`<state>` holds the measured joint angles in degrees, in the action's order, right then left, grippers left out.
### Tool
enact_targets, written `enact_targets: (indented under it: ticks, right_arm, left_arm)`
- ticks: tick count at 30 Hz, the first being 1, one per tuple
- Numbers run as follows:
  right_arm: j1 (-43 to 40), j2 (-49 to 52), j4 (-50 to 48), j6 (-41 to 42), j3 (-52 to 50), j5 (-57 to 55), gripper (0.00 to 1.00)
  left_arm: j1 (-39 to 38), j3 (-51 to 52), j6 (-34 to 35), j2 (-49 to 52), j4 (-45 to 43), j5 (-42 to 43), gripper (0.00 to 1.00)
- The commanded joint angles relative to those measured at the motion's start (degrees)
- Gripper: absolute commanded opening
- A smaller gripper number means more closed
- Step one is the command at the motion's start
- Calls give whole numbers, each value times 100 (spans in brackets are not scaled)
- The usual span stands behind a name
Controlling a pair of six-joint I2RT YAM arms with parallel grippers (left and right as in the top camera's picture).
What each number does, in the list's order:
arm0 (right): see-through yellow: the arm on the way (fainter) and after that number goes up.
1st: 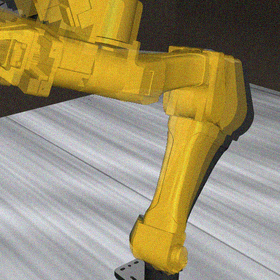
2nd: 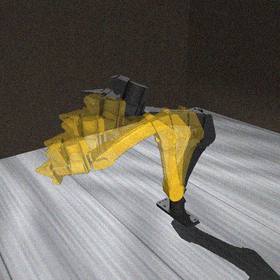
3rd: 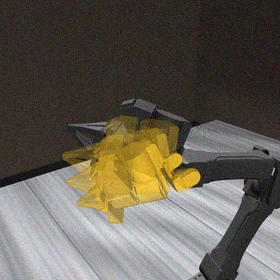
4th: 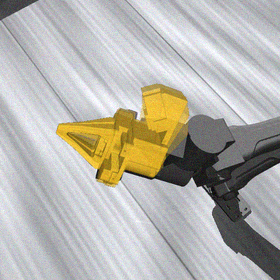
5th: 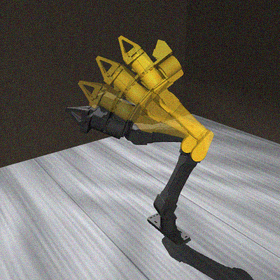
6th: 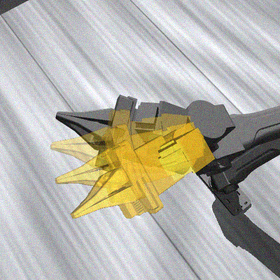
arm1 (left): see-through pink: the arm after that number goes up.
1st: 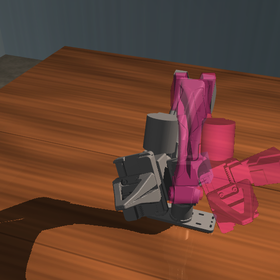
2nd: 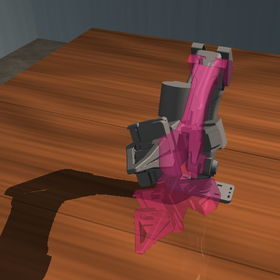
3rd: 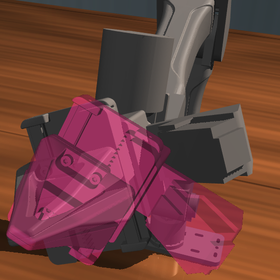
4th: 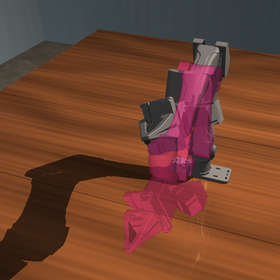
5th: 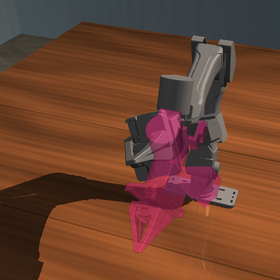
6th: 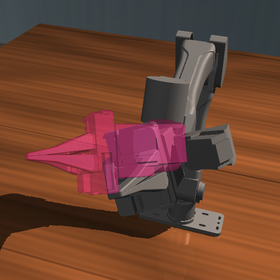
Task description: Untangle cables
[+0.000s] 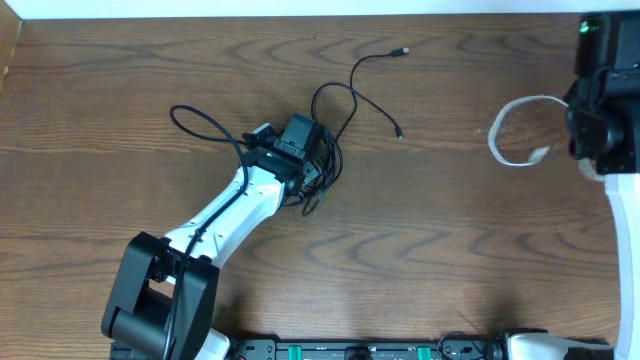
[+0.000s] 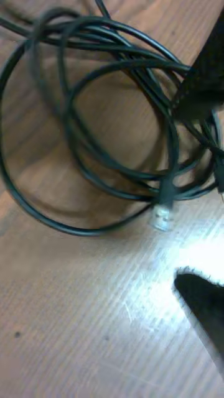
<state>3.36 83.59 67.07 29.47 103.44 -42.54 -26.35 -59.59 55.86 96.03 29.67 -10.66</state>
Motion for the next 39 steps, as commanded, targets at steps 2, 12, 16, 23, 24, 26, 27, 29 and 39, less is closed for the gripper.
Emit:
enact_targets:
  ticks: [2, 12, 16, 23, 24, 26, 27, 29, 39]
  right_arm:
    - [-472, 267, -566, -734, 59, -149, 1]
    - [-2159, 706, -1086, -1093, 59, -389, 1]
    - [-2966, 752, -1840, -1165, 59, -369, 1]
    - [-4085, 1134, -2804, -2632, 59, 1189, 1]
    - [-4225, 1224, -2918, -2914, 59, 1488, 1]
    - [-4564, 1456, -3195, -3504, 59, 1923, 1]
    - [-4669, 1534, -3309, -3676, 59, 1963, 1]
    - [-4924, 1729, -3602, -4098, 59, 2221, 1]
    - [-5895, 2557, -3797, -5504, 59, 3495, 1]
  left_arm:
    - [31, -20, -26, 35, 28, -74, 99]
    - [31, -20, -24, 35, 2, -74, 99]
    - [31, -20, -24, 35, -15, -74, 98]
    - [31, -20, -24, 35, -15, -74, 98]
    - [31, -20, -24, 35, -15, -74, 98]
    - [31, -20, -24, 35, -15, -74, 98]
    - [31, -20, -24, 35, -15, -74, 98]
    - [31, -20, -24, 35, -15, -74, 98]
    - [31, -20, -22, 35, -127, -74, 98]
